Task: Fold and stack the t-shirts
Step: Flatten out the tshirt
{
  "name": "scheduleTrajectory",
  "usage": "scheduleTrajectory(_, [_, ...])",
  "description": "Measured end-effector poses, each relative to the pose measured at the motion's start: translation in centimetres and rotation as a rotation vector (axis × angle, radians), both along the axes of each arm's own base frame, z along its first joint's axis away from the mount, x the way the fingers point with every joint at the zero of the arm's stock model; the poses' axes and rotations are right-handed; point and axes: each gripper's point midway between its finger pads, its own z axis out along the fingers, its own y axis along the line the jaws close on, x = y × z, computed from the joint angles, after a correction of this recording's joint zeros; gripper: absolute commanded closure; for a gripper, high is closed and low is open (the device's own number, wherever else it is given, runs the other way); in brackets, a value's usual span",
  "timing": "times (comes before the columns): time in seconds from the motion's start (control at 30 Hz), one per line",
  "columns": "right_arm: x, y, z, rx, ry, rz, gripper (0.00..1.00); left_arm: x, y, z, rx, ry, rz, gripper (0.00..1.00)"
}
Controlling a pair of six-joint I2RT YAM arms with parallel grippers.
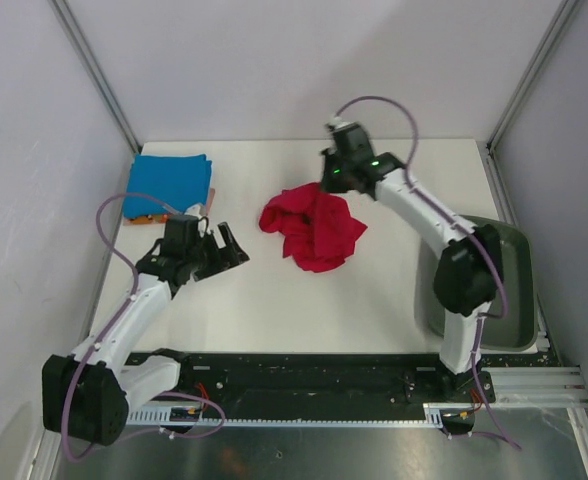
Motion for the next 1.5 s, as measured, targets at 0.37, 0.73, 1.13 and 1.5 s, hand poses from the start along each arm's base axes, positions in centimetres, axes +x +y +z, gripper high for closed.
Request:
scheduleTrajectory(0.37, [2.9, -16.5, -7.7, 0.066, 0.261, -0.42, 1.0, -1.2, -7.7, -3.2, 0.003, 0.109, -0.202, 0.2])
scheduleTrajectory(0.73, [3.1, -17.0, -8.8, 0.08, 0.296, -0.442, 1.0, 3.3, -15.3, -4.6, 0.033, 0.112, -0.22, 0.28])
scheduleTrajectory(1.13, [3.0, -16.8, -8.8, 0.089, 0.302, -0.432, 1.0, 4.7, -17.8, -9.1, 0.125, 0.168, -0.178, 0.46])
scheduleTrajectory(1.5, [3.1, -17.3, -8.2, 0.082, 0.298, -0.442, 1.0, 6.6, -15.1, -9.8, 0.2, 0.173, -0.052, 1.0])
